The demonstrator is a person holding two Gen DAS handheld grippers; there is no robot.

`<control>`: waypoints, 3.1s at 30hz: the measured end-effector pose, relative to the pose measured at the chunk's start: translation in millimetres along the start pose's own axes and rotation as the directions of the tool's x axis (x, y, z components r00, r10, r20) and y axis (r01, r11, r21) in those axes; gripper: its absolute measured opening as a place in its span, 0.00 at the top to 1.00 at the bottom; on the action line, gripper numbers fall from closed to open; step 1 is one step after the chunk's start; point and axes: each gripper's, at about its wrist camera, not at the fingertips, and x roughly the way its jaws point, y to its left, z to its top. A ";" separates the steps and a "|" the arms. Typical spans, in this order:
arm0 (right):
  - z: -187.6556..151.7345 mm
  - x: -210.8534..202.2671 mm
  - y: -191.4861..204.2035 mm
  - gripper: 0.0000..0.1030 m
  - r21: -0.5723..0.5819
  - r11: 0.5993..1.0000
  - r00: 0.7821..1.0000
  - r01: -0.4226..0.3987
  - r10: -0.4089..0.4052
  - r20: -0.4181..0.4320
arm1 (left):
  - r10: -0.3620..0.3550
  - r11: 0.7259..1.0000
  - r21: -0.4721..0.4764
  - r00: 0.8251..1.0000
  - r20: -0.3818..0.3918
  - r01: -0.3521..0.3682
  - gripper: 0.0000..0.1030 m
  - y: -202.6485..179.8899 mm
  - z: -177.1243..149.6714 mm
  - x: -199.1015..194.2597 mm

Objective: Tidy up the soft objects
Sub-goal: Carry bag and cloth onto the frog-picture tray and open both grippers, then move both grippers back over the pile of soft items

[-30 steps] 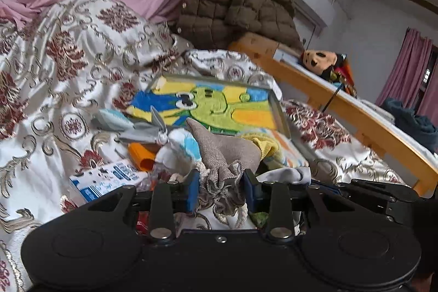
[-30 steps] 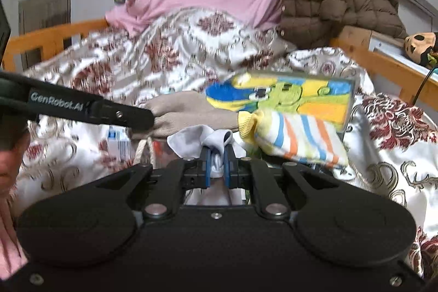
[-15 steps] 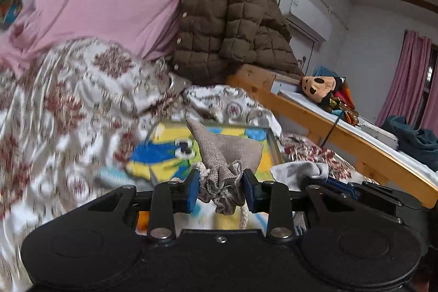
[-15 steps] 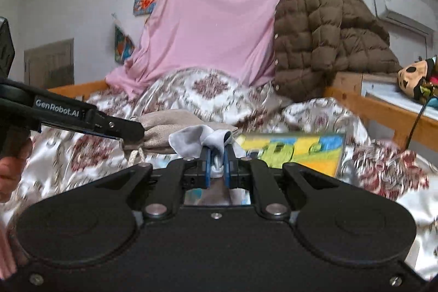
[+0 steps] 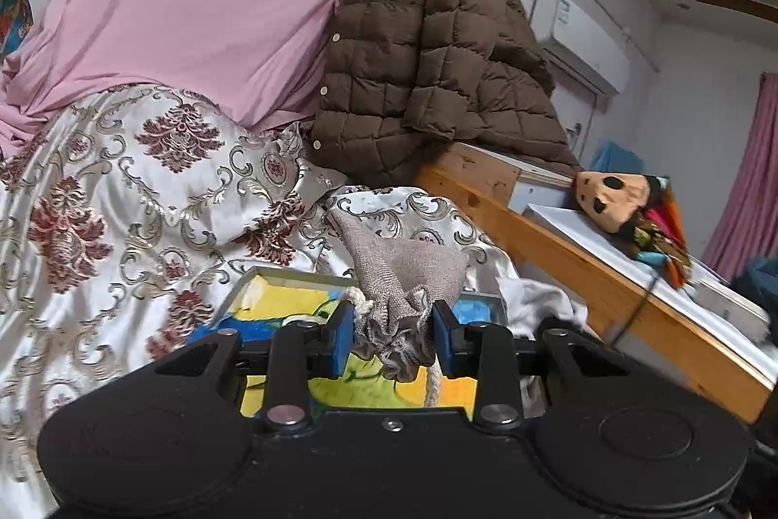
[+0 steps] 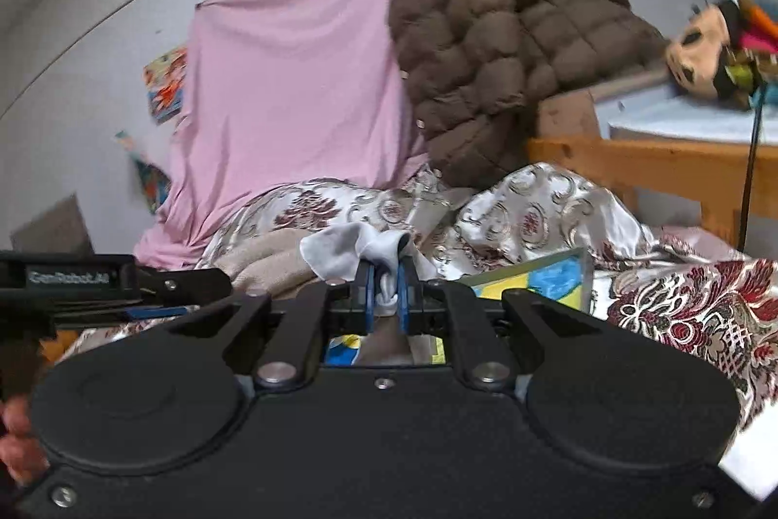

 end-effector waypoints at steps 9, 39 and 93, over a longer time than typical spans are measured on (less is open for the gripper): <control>-33.2 47.4 -60.3 0.96 0.094 0.995 0.991 0.041 -0.028 -0.133 | 0.095 0.985 -0.138 0.993 -0.062 -0.103 0.65 -17.5 -11.8 91.1; -49.6 30.5 -41.9 0.46 -0.102 0.984 0.955 0.146 -0.167 -0.245 | 0.151 0.960 -0.187 0.950 -0.273 -0.207 0.31 12.9 -62.0 97.4; -120.5 -192.5 130.8 0.01 -0.288 0.901 0.923 0.324 -0.368 -0.113 | -0.038 0.987 0.152 0.997 -0.069 0.048 0.01 69.6 -150.1 -162.4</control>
